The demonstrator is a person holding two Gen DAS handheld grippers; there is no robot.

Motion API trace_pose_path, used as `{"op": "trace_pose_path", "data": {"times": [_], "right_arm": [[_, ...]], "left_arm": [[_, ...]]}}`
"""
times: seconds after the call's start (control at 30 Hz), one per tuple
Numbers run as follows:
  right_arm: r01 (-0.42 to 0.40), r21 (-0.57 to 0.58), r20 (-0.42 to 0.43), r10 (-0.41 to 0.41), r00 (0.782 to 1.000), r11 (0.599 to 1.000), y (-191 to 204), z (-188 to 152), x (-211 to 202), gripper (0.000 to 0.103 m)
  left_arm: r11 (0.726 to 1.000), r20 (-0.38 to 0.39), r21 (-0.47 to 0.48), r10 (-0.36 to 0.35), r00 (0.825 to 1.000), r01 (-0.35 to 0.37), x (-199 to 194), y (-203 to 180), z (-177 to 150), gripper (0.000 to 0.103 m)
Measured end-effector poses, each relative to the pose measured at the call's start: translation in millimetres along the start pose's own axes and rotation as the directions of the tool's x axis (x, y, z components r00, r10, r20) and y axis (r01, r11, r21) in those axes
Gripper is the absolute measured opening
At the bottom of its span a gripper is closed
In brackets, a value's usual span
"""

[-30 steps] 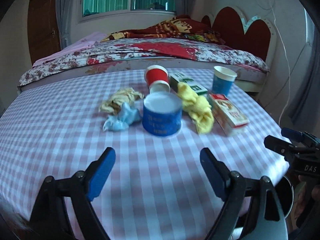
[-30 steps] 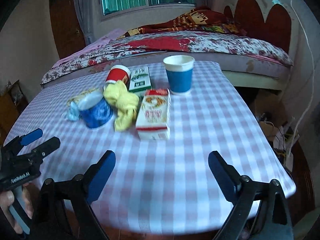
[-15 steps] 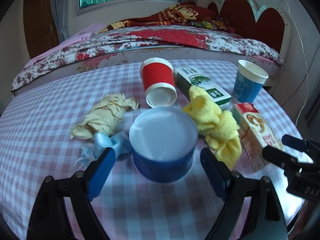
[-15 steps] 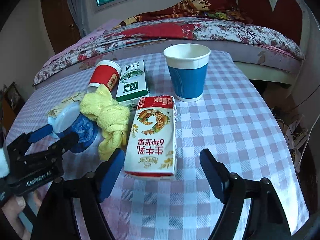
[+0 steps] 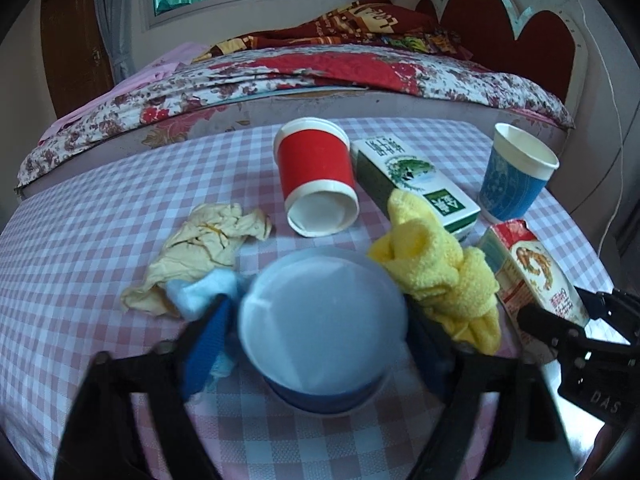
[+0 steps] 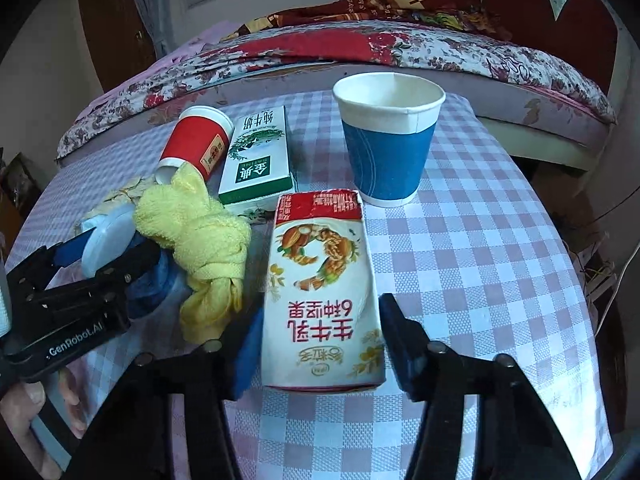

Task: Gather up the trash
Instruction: 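Grasp the blue tin with the left tool while the right tool grasps the milk carton, then carry the blue tin and milk carton to the black bin and release both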

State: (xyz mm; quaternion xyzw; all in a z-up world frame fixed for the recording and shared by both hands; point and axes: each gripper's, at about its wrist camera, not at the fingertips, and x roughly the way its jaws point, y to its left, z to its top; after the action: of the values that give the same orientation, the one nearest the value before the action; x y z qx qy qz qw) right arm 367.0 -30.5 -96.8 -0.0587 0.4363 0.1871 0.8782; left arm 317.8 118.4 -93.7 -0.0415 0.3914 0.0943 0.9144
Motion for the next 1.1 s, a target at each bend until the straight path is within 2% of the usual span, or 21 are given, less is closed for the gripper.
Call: {"op": "trace_pose_path", "data": {"times": [0.43,0.7,1.1], "right_arm": [[0.01,-0.041,0.082,-0.006,0.997,0.999,-3.1,-17.1,-41.7,0.052],[0.002,-0.013,0.136,0.0,0.991,1.0,-14.0,-33.0,-77.1,0.052],[0.034,0.08,0.187,-0.048,0.981,0.996,-62.0,-78.5,-133.5,0.052]], "left_arm": [[0.998,0.071,0.045,-0.035,0.997,0.032,-46.8,-2.8,-15.2,0.075],[0.997,0.101,0.051,-0.063,0.993,0.058,-74.0,-7.4,-28.2,0.074],[0.983,0.133,0.129,-0.151,0.979,0.134,-108.6,-57.5,-46.2,0.074]]}}
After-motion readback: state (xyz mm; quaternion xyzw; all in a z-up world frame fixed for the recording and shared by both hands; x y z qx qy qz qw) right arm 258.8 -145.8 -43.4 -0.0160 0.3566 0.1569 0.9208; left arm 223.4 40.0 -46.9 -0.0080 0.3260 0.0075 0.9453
